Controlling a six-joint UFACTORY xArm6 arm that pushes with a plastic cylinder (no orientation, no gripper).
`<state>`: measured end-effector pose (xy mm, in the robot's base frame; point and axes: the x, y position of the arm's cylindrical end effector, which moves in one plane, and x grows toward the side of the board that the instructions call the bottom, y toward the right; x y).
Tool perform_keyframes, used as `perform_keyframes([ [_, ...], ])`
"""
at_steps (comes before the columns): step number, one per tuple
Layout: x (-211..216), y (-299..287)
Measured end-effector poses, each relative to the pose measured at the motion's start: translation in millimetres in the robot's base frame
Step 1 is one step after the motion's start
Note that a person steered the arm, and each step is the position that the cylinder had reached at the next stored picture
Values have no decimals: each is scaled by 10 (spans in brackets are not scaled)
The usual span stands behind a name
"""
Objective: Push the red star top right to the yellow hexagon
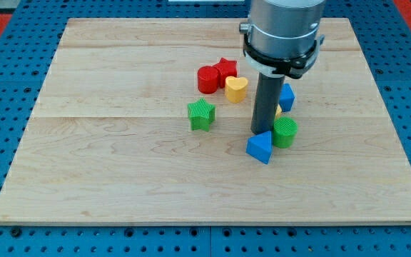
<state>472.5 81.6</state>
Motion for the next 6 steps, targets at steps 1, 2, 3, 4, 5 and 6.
perform_keyframes([
  [1,-102,-382],
  [2,-394,-491],
  [3,-725,-960],
  [4,-1049,-1513],
  [5,-1499,-1050],
  [6,-1300,-543],
])
